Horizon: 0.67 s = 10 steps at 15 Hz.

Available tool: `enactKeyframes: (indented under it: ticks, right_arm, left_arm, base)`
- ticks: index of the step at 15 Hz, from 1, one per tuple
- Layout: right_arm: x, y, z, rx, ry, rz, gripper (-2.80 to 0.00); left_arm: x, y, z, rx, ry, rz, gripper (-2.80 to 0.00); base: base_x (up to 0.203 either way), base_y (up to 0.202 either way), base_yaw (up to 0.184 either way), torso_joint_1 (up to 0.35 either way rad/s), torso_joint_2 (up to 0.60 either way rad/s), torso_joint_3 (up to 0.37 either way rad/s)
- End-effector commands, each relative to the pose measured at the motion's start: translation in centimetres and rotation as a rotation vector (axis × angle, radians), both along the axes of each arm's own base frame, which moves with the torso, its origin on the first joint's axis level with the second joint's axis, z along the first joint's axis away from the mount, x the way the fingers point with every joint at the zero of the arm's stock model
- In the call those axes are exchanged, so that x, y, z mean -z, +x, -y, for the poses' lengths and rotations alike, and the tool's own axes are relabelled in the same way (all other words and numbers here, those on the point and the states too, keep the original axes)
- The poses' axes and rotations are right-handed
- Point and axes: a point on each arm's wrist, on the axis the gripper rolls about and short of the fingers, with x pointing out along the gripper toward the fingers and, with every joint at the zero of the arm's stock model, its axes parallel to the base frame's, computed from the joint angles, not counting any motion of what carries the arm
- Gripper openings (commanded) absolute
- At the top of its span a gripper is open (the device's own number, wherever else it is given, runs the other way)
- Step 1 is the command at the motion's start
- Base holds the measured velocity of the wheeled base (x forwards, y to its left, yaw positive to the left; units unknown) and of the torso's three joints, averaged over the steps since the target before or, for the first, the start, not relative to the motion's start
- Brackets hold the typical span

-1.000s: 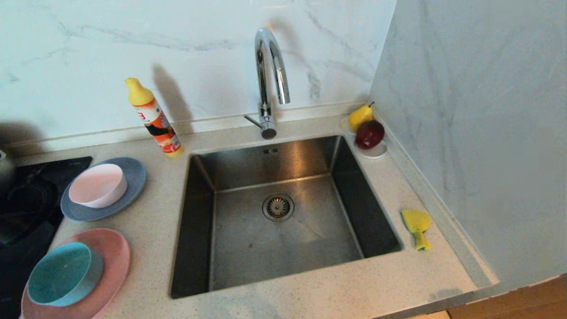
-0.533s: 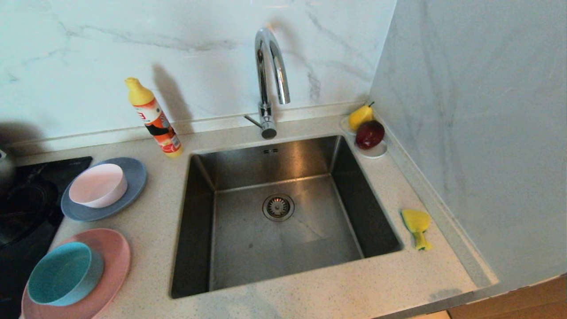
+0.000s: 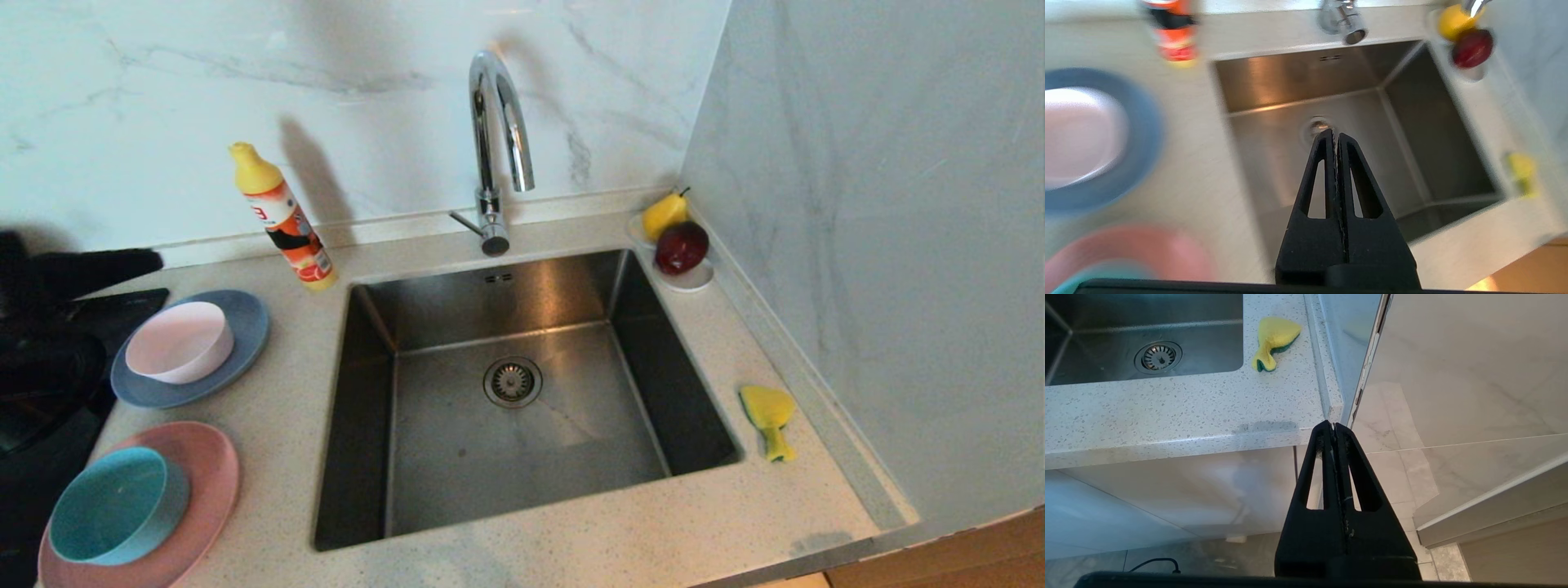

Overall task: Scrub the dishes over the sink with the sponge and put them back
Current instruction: Turn on the faucet

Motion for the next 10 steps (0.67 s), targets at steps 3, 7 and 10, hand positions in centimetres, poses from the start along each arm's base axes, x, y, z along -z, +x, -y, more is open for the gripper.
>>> enactKeyframes:
  ticks: [3, 7, 10]
  right_arm:
    - [0.0, 0.0, 0.0, -0.001, 0.0, 0.001, -2.8]
    - [0.0, 0.0, 0.0, -0.001, 0.0, 0.001, -2.8]
    - [0.0, 0.0, 0.0, -0.001, 0.0, 0.001, -2.8]
  left_arm:
    - [3.1, 12.4, 0.4, 0.073, -0.122, -0.222, -2.8]
    - [5.4, 18.3, 0.7, 0.1, -0.195, -0.171, -2.8]
    - [6.0, 21.0, 1.2, 0.116, -0.214, -0.158, -2.8]
  base:
    - [0.0, 0.0, 0.0, 0.0, 0.0, 0.0]
    - [0.0, 0.0, 0.0, 0.0, 0.0, 0.0]
    - [0.0, 0.0, 0.0, 0.0, 0.0, 0.0]
